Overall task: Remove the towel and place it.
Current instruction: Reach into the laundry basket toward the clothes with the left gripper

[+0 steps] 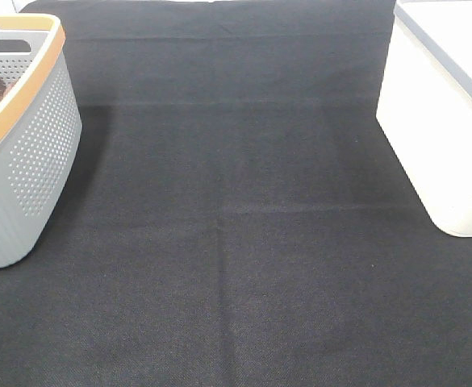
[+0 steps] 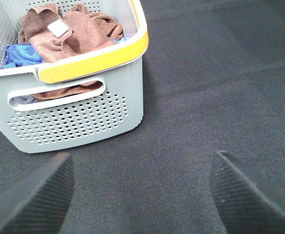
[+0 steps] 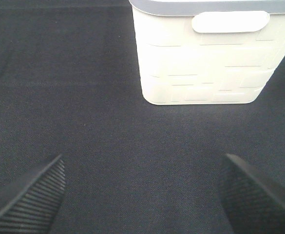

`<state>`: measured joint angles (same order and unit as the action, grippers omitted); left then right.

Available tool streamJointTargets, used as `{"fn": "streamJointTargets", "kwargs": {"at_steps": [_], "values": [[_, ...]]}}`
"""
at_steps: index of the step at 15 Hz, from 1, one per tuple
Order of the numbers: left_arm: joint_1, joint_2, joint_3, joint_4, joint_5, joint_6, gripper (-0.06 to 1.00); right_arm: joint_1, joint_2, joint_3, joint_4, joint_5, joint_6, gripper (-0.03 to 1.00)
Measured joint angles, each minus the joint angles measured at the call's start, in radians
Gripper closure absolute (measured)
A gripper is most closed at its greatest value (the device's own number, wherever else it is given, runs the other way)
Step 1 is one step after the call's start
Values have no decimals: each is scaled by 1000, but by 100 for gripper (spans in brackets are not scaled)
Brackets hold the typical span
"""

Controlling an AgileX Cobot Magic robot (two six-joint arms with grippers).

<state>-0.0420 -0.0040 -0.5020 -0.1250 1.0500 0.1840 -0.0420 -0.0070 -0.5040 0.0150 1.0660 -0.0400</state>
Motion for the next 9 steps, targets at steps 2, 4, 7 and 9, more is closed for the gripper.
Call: {"fn": "streamJointTargets", "kwargs": {"at_steps": [2,4,7,9], "values": [[0,0,0,0,0,0,20,0,0,0,0,0,0,16],[0,0,0,0,0,0,20,0,0,0,0,0,0,16],[0,0,0,0,0,0,20,0,0,0,0,0,0,16],[0,0,0,0,0,0,20,0,0,0,0,0,0,16]]}}
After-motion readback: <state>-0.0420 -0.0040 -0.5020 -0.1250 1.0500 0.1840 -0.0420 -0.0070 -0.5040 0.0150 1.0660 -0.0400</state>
